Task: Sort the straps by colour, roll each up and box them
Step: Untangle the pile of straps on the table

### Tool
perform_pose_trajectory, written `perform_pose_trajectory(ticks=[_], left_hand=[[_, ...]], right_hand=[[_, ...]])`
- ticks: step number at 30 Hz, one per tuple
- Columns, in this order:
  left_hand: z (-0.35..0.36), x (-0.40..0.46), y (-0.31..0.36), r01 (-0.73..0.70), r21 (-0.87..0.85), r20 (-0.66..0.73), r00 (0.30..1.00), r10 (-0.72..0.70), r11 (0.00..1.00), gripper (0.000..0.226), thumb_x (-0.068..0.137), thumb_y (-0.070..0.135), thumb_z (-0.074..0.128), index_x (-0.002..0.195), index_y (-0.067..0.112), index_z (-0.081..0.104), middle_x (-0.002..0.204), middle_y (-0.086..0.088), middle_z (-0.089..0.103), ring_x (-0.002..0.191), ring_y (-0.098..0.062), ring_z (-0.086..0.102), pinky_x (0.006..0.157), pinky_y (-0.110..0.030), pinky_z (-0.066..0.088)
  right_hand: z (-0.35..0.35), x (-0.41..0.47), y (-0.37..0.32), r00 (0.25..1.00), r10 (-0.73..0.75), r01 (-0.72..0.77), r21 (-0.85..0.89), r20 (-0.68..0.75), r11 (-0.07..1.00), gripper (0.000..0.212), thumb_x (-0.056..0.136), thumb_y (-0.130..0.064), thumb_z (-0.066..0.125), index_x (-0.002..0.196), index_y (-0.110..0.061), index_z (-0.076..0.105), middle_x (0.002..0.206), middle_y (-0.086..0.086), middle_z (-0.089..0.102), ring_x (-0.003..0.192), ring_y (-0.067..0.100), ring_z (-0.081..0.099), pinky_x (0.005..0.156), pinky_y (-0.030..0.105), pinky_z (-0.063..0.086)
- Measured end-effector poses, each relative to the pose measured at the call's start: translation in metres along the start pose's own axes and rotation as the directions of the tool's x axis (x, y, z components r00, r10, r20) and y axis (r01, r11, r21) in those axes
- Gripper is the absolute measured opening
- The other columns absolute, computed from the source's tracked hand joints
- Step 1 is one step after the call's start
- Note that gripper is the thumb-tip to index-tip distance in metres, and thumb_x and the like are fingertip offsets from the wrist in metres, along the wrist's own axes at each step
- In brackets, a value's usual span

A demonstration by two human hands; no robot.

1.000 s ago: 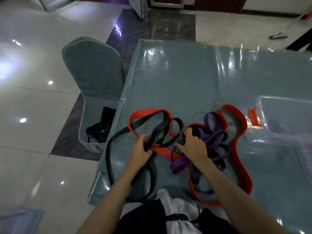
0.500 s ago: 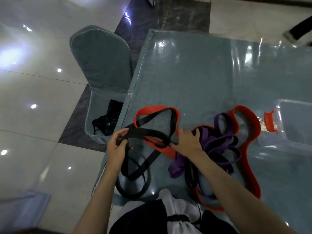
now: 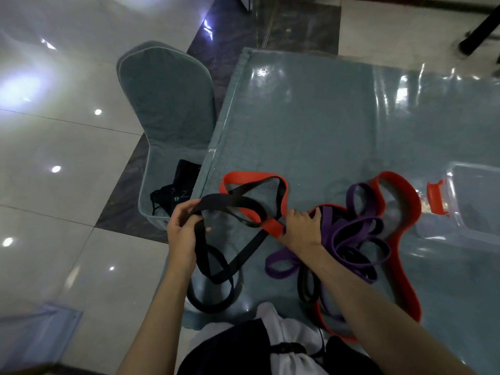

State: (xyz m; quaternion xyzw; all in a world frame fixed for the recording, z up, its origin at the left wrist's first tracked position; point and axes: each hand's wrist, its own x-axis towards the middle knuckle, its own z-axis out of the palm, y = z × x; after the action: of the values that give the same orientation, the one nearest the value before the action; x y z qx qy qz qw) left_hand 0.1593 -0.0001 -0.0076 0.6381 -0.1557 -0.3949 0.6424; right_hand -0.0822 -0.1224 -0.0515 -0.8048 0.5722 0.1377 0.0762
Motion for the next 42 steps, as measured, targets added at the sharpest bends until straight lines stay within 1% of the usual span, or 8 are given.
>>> perform_pose_trajectory(ticks=[5,12,20,27,30,33,37,42], left_hand=[[-0.004,-0.004,0.001,-0.028,0.054,0.087,0.996,0.024,0.998,0.039,0.091,-0.006,0.056,0.11,0.022,0.074,0.115,-0.001,0.076,0.099,-0.014,0.073,0.069,-0.026,0.062],[-0.002,-0.018,-0.012,-0.088,0.186,0.158,0.986,0.059,0.979,0.048,0.091,-0.019,0.055,0.11,0.022,0.073,0.118,-0.002,0.073,0.112,-0.022,0.069,0.075,-0.026,0.06],[-0.01,-0.03,-0.018,-0.198,0.403,0.26,0.961,0.096,0.893,0.047,0.088,-0.007,0.068,0.115,0.032,0.07,0.12,0.01,0.07,0.114,-0.011,0.064,0.096,-0.03,0.053],[-0.012,-0.02,-0.025,-0.233,0.539,0.403,0.915,-0.006,0.81,0.045,0.092,0.011,0.077,0.118,0.045,0.062,0.116,0.025,0.067,0.106,0.0,0.064,0.088,-0.02,0.052],[-0.013,-0.013,-0.03,-0.307,0.711,0.51,0.844,-0.163,0.633,0.044,0.093,0.022,0.073,0.125,0.045,0.053,0.104,0.019,0.07,0.096,-0.002,0.068,0.084,-0.032,0.058],[-0.002,-0.008,-0.036,-0.432,0.816,0.542,0.802,-0.25,0.384,0.067,0.093,0.013,0.062,0.15,0.033,0.034,0.096,-0.003,0.07,0.085,-0.021,0.068,0.077,-0.043,0.057],[0.017,-0.004,-0.044,-0.547,0.822,0.569,0.792,-0.222,0.156,0.061,0.094,0.011,0.056,0.153,0.019,0.041,0.132,-0.013,0.062,0.119,-0.032,0.059,0.095,-0.044,0.052],[0.03,-0.001,-0.057,-0.586,0.81,0.576,0.792,-0.205,0.015,0.062,0.097,0.047,0.058,0.151,0.019,0.044,0.151,-0.005,0.048,0.14,-0.028,0.043,0.115,-0.049,0.037]], right_hand=[[-0.025,0.022,0.01,0.997,0.081,-0.081,0.061,-0.005,0.995,0.034,0.092,-0.05,0.06,0.106,-0.02,0.067,0.107,0.006,0.076,0.102,0.03,0.072,0.113,0.053,0.032],[-0.031,0.025,-0.006,0.944,0.004,-0.042,0.108,0.329,0.993,0.075,0.08,-0.054,0.08,0.134,-0.012,0.049,0.133,0.008,0.065,0.13,0.031,0.06,0.118,0.077,0.005],[-0.004,0.002,-0.022,0.999,0.015,-0.014,0.034,-0.048,0.999,0.054,0.083,-0.064,0.068,0.106,-0.016,0.058,0.107,0.003,0.073,0.098,0.028,0.07,0.098,0.047,0.042],[-0.049,0.051,0.028,0.953,0.119,-0.228,0.403,0.278,0.886,0.053,0.076,-0.064,0.073,0.094,-0.015,0.075,0.095,0.01,0.074,0.103,0.034,0.071,0.085,0.04,0.056],[-0.064,0.067,0.047,0.955,0.138,-0.263,0.536,0.263,0.802,0.035,0.075,-0.049,0.078,0.066,-0.016,0.073,0.062,0.005,0.062,0.083,0.032,0.071,0.072,0.04,0.055],[-0.076,0.074,0.061,0.968,0.179,-0.25,0.605,0.176,0.756,0.028,0.075,-0.048,0.081,0.07,-0.021,0.079,0.066,0.007,0.07,0.084,0.03,0.074,0.079,0.041,0.058],[-0.081,0.071,0.075,0.969,0.23,-0.232,0.678,0.094,0.698,0.023,0.074,-0.05,0.084,0.082,-0.029,0.081,0.093,0.003,0.08,0.095,0.026,0.074,0.092,0.041,0.06],[-0.076,0.064,0.088,0.916,0.376,-0.321,0.817,0.14,0.48,0.023,0.081,-0.039,0.079,0.075,-0.018,0.075,0.069,0.008,0.067,0.07,0.027,0.066,0.075,0.041,0.056]])
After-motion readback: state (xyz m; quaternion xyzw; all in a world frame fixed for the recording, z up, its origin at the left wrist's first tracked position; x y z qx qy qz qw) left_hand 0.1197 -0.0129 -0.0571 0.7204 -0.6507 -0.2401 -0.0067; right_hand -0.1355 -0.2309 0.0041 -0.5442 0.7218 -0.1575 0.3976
